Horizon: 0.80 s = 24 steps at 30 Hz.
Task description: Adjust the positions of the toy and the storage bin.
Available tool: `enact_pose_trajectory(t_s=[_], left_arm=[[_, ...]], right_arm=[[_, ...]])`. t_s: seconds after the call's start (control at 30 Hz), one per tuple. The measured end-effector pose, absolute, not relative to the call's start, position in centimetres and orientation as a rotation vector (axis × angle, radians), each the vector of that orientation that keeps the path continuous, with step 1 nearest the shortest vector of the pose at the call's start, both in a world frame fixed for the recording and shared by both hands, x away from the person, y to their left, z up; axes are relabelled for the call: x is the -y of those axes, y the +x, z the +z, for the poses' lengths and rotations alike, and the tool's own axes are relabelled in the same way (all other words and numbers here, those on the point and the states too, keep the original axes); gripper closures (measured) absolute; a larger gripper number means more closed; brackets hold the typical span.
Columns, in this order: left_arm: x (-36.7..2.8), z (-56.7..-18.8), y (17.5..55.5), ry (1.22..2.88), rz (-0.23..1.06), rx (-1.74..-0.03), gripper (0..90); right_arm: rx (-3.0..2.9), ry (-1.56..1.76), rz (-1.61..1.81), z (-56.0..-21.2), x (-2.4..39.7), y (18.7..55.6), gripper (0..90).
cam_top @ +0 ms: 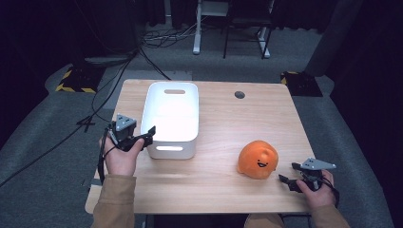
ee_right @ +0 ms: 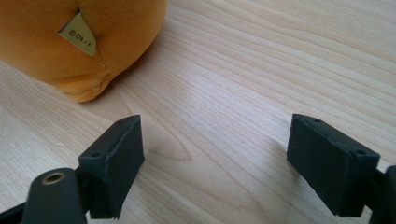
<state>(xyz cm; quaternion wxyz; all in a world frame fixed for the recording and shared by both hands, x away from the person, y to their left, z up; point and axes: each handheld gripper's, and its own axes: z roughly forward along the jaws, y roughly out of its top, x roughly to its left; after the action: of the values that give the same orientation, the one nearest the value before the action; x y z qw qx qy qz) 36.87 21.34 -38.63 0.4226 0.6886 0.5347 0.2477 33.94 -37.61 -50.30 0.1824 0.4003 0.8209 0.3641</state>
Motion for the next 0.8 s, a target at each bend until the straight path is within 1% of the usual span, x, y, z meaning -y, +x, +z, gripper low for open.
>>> enact_pose_trajectory(t_s=[0.13,0.23,0.37,0.43,0.53,0.8], left_arm=[[-21.4,-39.6,37.5,1.724,0.607,-1.358,28.7],[-21.3,-40.1,37.7,1.750,0.581,-1.359,31.5],[-21.0,-40.6,37.7,1.705,0.560,-1.349,35.5],[-20.7,-40.8,37.5,1.687,0.562,-1.340,39.3],[-20.2,-40.8,37.0,1.693,0.579,-1.335,38.0],[-18.8,-40.9,35.4,1.687,0.538,-1.290,36.9]], right_arm=[[-2.317,1.130,1.028,-50.3,37.6,33.9,19.0],[-2.317,1.130,1.028,-50.3,37.6,33.9,19.0],[-2.316,1.130,1.028,-50.3,37.6,33.9,19.0],[-2.317,1.130,1.028,-50.3,37.6,33.9,19.0],[-2.317,1.130,1.027,-50.3,37.6,33.9,19.0],[-2.317,1.130,1.028,-50.3,37.6,33.9,19.0]])
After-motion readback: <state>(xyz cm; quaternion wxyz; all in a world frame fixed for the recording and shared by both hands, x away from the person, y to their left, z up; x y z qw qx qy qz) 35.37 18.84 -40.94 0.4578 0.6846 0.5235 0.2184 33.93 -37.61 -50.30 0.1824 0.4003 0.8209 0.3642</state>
